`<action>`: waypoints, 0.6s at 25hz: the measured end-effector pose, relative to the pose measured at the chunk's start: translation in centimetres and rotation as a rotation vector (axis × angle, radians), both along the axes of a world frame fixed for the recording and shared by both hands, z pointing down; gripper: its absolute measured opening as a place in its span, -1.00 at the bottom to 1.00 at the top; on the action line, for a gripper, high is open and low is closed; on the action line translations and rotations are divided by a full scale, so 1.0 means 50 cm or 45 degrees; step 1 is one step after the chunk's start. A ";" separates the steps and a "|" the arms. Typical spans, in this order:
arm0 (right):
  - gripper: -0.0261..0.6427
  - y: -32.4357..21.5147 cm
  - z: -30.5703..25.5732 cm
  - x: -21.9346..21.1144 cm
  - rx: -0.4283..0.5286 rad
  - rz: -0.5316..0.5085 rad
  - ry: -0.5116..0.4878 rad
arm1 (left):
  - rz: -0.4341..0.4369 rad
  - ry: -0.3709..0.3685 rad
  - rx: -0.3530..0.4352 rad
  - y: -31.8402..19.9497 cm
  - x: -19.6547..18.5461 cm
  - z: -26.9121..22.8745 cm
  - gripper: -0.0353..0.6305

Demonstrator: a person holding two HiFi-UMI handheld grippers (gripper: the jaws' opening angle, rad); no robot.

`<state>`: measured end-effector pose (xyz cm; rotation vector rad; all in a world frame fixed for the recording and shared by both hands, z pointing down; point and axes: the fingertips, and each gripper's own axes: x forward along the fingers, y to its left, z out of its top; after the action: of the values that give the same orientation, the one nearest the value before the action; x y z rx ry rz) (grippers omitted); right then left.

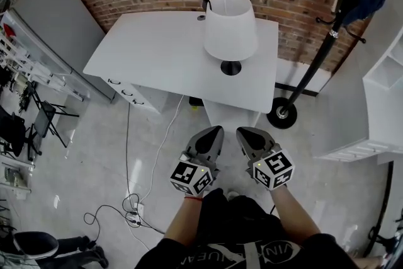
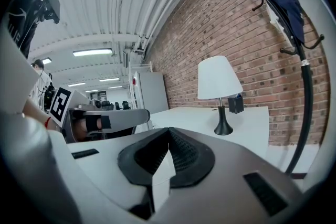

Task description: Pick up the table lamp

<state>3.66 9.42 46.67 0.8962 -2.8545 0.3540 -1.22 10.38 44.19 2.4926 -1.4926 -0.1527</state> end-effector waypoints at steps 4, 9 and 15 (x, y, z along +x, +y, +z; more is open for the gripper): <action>-0.92 -0.019 -0.001 0.000 -0.021 0.013 -0.028 | -0.014 0.007 -0.009 -0.015 -0.010 0.005 -0.88; -0.91 -0.054 0.001 0.001 -0.017 0.034 -0.017 | 0.005 0.008 -0.008 -0.049 -0.010 0.000 -0.88; -0.91 -0.115 0.012 -0.001 -0.029 0.051 0.000 | 0.038 0.019 -0.005 -0.117 -0.005 -0.001 -0.88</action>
<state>3.59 3.65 47.25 0.9505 -2.8298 0.3904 -1.48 4.53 44.16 2.5039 -1.4476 -0.1626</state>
